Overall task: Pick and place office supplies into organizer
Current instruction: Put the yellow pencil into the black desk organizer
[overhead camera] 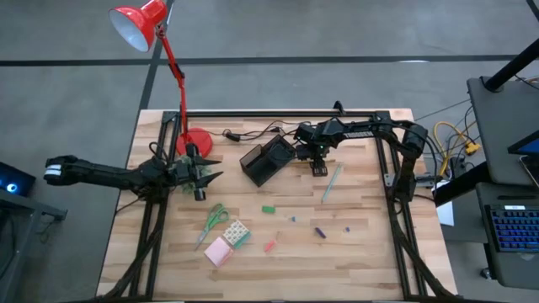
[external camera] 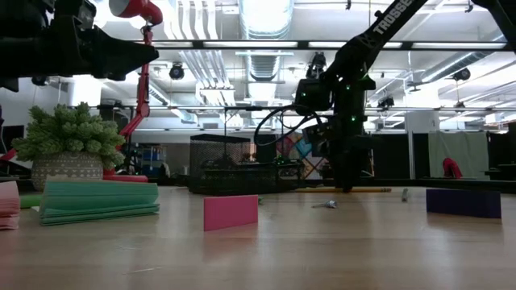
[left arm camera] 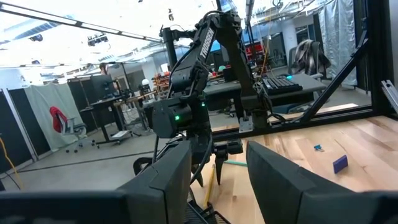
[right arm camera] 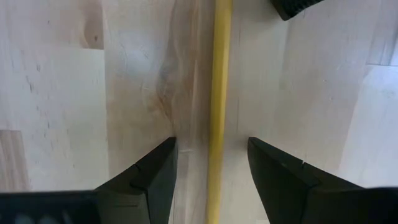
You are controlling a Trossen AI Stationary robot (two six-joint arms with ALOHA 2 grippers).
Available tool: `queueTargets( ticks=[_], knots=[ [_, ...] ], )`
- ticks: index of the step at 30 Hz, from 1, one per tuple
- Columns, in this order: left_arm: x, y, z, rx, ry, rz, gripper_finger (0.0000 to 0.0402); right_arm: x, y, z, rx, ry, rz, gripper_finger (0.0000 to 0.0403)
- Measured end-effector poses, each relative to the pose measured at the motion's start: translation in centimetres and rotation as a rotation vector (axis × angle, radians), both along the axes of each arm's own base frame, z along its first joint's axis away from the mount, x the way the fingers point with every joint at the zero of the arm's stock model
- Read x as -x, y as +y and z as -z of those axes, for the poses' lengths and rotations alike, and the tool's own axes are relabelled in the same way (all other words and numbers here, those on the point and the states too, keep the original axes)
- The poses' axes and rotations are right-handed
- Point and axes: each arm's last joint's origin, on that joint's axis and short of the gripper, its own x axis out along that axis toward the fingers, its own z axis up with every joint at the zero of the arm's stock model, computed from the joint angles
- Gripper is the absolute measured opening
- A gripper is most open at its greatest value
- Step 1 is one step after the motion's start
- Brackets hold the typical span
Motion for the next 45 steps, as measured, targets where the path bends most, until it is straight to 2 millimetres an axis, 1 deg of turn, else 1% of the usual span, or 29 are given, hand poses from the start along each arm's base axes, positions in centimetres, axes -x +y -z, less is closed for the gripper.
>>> queueTargets(
  ticks=[14, 17, 21, 35, 45],
  knots=[
    [0.08, 0.0, -0.1, 0.0, -0.009, 0.0, 0.0142, 0.02, -0.14, 0.11, 0.008, -0.011, 0.026, 0.0187],
    [0.08, 0.0, -0.1, 0.0, -0.009, 0.0, 0.0142, 0.16, -0.07, 0.27, 0.008, -0.01, 0.026, 0.018],
    [0.08, 0.0, -0.1, 0.0, -0.009, 0.0, 0.0142, 0.35, 0.03, 0.49, 0.005, -0.008, 0.025, 0.0159],
    [0.08, 0.0, -0.1, 0.0, -0.009, 0.0, 0.0142, 0.51, 0.11, 0.67, 0.002, 0.007, 0.014, 0.0065],
    [0.08, 0.0, -0.1, 0.0, -0.009, 0.0, 0.0142, 0.59, 0.13, 0.75, 0.008, 0.019, -0.027, 0.0026]
  ],
)
